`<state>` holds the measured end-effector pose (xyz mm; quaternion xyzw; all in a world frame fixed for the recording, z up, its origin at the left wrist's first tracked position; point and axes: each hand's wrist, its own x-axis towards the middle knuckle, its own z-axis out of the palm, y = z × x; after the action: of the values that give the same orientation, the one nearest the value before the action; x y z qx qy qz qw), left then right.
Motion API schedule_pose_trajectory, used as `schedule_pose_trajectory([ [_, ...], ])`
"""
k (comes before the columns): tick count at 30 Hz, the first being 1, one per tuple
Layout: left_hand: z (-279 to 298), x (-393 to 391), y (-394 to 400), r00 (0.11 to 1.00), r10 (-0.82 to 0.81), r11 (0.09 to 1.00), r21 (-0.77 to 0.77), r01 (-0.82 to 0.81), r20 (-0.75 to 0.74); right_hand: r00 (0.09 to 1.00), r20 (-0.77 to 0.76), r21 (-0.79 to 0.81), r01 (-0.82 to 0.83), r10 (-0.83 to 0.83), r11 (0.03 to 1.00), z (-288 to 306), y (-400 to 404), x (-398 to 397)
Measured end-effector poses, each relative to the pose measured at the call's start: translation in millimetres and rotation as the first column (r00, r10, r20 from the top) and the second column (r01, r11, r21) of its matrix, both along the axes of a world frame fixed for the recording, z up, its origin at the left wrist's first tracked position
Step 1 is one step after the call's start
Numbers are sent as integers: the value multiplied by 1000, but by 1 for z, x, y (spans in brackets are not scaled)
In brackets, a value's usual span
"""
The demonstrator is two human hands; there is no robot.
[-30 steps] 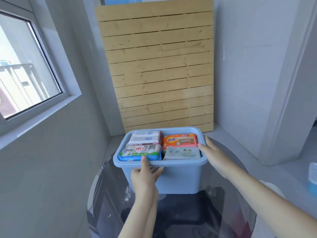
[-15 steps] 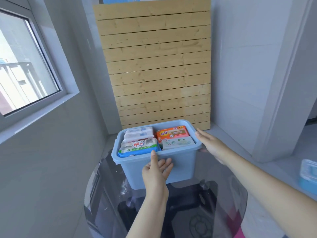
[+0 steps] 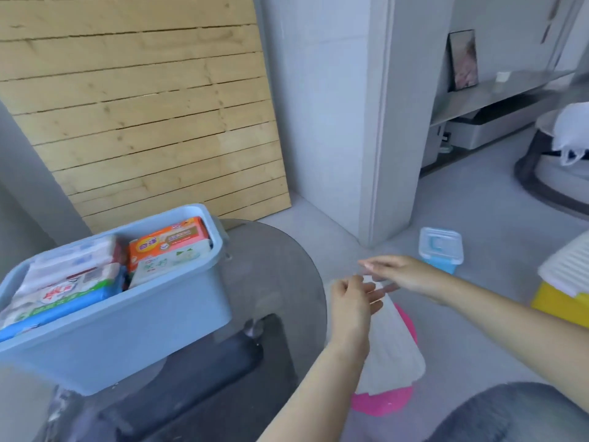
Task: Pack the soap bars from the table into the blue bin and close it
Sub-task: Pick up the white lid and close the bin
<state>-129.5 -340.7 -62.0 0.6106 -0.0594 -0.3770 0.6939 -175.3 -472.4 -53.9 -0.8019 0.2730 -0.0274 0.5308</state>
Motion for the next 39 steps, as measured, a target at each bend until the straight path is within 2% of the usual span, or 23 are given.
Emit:
schedule_pose_trajectory([
  [4, -59, -11, -47, 996, 14, 979, 201, -30, 84, 990, -109, -92, 74, -84, 993, -56, -33, -23],
  [8, -124, 0, -57, 975, -17, 888, 452, -87, 221, 959, -205, -153, 166, -196, 974, -132, -44, -32],
  [11, -161, 12, -56, 958, -69, 798, 592, -114, 277, 905, -375, -318, 80, -203, 945, -179, -43, -34],
  [14, -185, 20, -51, 953, -96, 734, 667, -126, 286, 874, -452, -276, 56, -181, 959, -206, -40, -31],
  [17, -200, 20, -49, 967, -87, 775, 627, -85, 238, 890, -415, -225, 103, -191, 969, -219, -38, -29],
  [22, -195, 14, -49, 971, -66, 825, 560, -76, 229, 906, -297, -203, 248, -301, 947, -215, -37, -29],
  [25, -174, 9, -52, 969, -73, 844, 532, -65, 234, 904, -196, -276, 320, -379, 906, -193, -42, -34],
  [29, -127, -1, -60, 957, -135, 875, 484, -6, 257, 869, -50, -328, 451, -492, 830, -137, -58, -44],
  [33, -60, -3, -59, 914, -176, 942, 333, 48, 367, 862, 140, -309, 505, -487, 806, -60, -65, -63],
  [37, 17, 7, -30, 844, -121, 989, 132, 60, 523, 834, 288, -206, 534, -471, 820, 6, -45, -70],
  [39, 50, 18, -1, 819, -87, 996, 66, 60, 567, 812, 368, -92, 517, -453, 851, 34, -21, -64],
])
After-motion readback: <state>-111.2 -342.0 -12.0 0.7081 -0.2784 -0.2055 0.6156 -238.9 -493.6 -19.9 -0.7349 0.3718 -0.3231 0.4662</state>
